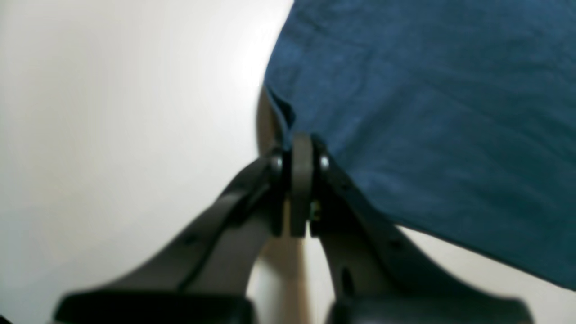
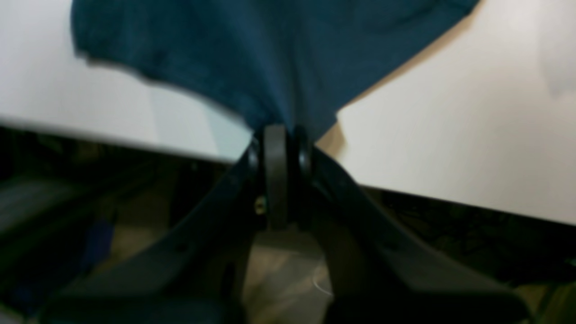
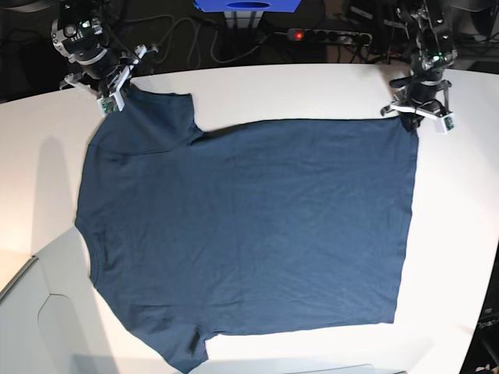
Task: Fold the T-shirt properly
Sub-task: 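Close both grippers on the shirt's shoulder corners, then lift the shoulder edge and carry it toward the hem with both grippers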
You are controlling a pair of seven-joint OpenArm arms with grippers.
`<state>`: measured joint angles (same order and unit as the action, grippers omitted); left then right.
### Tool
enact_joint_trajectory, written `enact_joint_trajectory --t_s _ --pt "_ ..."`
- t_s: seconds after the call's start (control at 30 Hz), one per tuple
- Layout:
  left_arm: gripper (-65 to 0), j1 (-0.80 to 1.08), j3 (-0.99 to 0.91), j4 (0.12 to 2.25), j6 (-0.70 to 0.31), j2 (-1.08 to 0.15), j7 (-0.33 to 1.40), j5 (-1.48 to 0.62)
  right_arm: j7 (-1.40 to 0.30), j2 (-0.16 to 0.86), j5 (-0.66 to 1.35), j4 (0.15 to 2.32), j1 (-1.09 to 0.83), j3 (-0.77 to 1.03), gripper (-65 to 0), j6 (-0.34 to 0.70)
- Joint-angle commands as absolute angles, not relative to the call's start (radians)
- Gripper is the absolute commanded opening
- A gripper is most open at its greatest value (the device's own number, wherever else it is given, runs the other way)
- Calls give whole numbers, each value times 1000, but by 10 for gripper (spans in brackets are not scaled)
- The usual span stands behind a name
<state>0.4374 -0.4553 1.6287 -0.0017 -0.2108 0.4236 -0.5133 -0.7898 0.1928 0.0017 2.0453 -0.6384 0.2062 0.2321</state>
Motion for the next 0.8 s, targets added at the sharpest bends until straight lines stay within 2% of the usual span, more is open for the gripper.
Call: enact_joint_trajectory --t_s 0.0,0.17,0.43,0.77 --pt "-650 449 -463 1662 -2 -225 401 -518 -777 199 -2 2064 -644 223 -649 263" --pt "-650 487 -463 1701 -2 -223 401 -518 -777 199 -2 2066 -673 251 -649 309" --pt "-650 556 -463 1764 -1 -209 401 -518 -776 199 -2 2100 -722 246 -649 309" --pt "-650 585 -506 1801 -1 -163 406 -510 -776 200 -2 2100 -688 254 -649 309"
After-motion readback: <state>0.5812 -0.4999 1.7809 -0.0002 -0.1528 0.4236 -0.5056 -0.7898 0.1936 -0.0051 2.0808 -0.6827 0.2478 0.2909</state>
